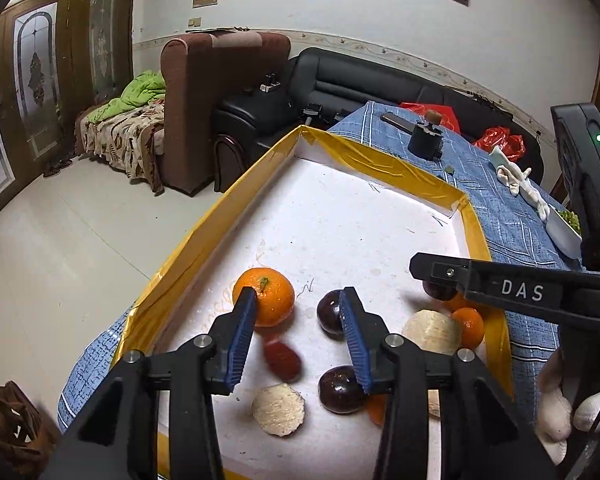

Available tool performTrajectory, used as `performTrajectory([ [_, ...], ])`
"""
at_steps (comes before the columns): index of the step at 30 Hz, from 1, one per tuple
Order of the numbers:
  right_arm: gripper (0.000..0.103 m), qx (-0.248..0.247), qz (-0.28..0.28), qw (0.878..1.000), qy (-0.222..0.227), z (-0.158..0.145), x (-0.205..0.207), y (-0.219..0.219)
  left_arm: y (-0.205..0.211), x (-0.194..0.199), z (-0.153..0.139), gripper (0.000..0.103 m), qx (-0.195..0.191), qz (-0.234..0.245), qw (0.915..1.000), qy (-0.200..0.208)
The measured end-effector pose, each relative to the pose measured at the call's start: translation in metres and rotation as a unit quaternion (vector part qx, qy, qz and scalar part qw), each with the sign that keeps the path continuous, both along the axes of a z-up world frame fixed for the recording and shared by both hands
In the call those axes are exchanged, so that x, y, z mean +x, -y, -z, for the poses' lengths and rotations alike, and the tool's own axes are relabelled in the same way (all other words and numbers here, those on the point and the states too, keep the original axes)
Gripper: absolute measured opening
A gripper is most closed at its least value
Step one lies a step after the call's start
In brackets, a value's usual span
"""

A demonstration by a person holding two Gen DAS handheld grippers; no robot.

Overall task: Organize fruits
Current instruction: 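Carry the plum and jujube into the tray and open both tools, then grasp the last dark plum on the cloth with the right tool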

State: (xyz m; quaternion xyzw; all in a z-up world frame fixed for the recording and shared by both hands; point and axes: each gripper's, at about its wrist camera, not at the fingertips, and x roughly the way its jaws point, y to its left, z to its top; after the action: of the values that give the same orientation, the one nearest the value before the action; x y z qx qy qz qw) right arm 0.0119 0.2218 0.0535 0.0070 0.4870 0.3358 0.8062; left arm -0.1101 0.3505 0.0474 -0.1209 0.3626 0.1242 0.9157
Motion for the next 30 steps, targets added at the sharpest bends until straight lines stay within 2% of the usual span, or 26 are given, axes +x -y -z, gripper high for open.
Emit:
performTrajectory([
  [2,0.03,0.0,0.0,1.0,-0.001,0.001,0.0,-0.001,0.0,0.0,0.0,0.047,-0.001,-0.001,1.0,0.0],
  [4,0.03,0.0,0.0,1.0,0.0,0.001,0.0,-0.001,-0.001,0.0,0.001,0.058,-0.002,-0.003,1.0,0.0],
  [7,0.033,0.004,0.003,1.0,0.0,0.001,0.0,0.0,-0.004,0.0,0.002,0.065,-0.008,-0.009,0.9999,-0.001],
  [8,0.036,0.007,0.004,1.0,-0.001,0.001,0.0,0.0,-0.005,0.0,0.002,0.066,-0.01,-0.01,0.9999,-0.001],
  [10,0.05,0.012,0.007,1.0,0.001,-0.001,0.0,0.002,-0.006,-0.001,0.001,0.066,-0.015,-0.01,0.9998,-0.001],
  [12,0.053,0.015,0.01,1.0,0.004,-0.004,-0.001,0.003,-0.006,-0.001,0.001,0.066,-0.017,-0.01,0.9998,-0.003],
  [23,0.053,0.033,0.013,0.999,0.003,-0.015,-0.01,0.02,0.0,-0.007,-0.004,0.075,-0.018,-0.01,0.9998,-0.003],
  [30,0.055,0.051,0.034,0.998,0.004,-0.021,-0.021,0.054,0.025,-0.022,-0.016,0.076,-0.004,0.001,1.0,-0.005],
])
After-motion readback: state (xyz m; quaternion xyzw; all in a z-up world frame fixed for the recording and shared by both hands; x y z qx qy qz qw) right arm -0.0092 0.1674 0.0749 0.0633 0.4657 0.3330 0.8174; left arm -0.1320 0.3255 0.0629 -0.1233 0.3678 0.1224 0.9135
